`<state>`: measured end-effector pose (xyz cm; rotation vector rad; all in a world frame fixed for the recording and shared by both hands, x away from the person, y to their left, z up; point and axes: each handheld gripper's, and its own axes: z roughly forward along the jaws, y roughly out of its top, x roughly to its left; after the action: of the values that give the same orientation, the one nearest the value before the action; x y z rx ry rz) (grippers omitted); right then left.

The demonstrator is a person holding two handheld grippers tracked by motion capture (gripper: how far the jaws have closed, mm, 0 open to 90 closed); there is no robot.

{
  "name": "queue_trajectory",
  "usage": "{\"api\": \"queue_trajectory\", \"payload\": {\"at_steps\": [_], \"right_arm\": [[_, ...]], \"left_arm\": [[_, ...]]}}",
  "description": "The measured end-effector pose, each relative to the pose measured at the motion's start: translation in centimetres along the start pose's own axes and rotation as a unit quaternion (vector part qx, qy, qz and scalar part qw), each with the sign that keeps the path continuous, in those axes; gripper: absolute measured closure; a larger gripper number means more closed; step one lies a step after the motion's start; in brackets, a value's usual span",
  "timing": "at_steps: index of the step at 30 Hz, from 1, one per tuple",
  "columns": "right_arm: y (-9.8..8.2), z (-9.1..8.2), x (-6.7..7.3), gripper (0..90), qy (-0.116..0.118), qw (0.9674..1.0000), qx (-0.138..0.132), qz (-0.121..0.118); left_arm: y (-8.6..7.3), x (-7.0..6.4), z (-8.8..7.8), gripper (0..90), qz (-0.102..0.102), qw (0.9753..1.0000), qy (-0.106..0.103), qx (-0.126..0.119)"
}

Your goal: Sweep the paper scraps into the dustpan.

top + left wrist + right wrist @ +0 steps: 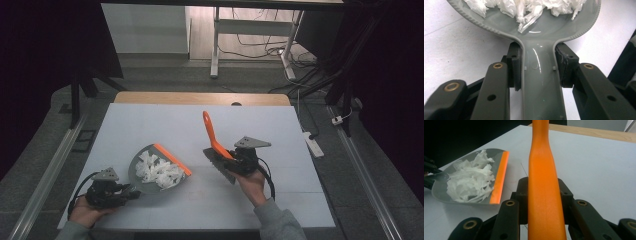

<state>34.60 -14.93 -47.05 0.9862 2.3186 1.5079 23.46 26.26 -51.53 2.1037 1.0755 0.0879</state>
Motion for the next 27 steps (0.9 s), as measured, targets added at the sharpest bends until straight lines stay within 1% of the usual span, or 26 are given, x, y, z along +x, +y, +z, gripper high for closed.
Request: {"api": "queue_trajectory", "payload": {"at_steps": [3,9,12,16,19,23,27], "right_arm": [[-0.2,-0.6,-0.3,70.8,0.003,1.0000,-0.003,0.003],[-0.7,-1.8,-0.7,70.8,-0.002,1.0000,-0.003,0.007],[-0.9,-2.2,-1.0,70.8,-0.002,1.0000,-0.003,0.007],[-1.1,-2.7,-1.1,70.8,0.001,1.0000,-0.005,0.001],[-1.2,-3.1,-1.3,70.8,0.003,0.9999,-0.009,-0.003],[-1.2,-4.0,-1.6,70.8,0.004,0.9998,-0.017,-0.006],[-1.4,-5.0,-2.2,70.8,-0.004,0.9998,-0.020,-0.002]], "left_arm": [[0.1,-0.2,-0.1,61.6,-0.002,1.0000,0.005,-0.005],[0.5,-0.5,-0.1,61.6,-0.010,0.9998,0.014,-0.013],[0.6,-0.6,-0.1,61.6,-0.017,0.9994,0.025,-0.018],[0.8,-0.6,-0.2,61.6,-0.038,0.9977,0.050,-0.024],[0.8,-0.5,-0.3,61.6,-0.053,0.9965,0.056,-0.031],[0.8,-0.3,-0.4,61.6,-0.065,0.9951,0.064,-0.039],[0.7,-0.2,-0.5,61.6,-0.075,0.9940,0.065,-0.045]]}}
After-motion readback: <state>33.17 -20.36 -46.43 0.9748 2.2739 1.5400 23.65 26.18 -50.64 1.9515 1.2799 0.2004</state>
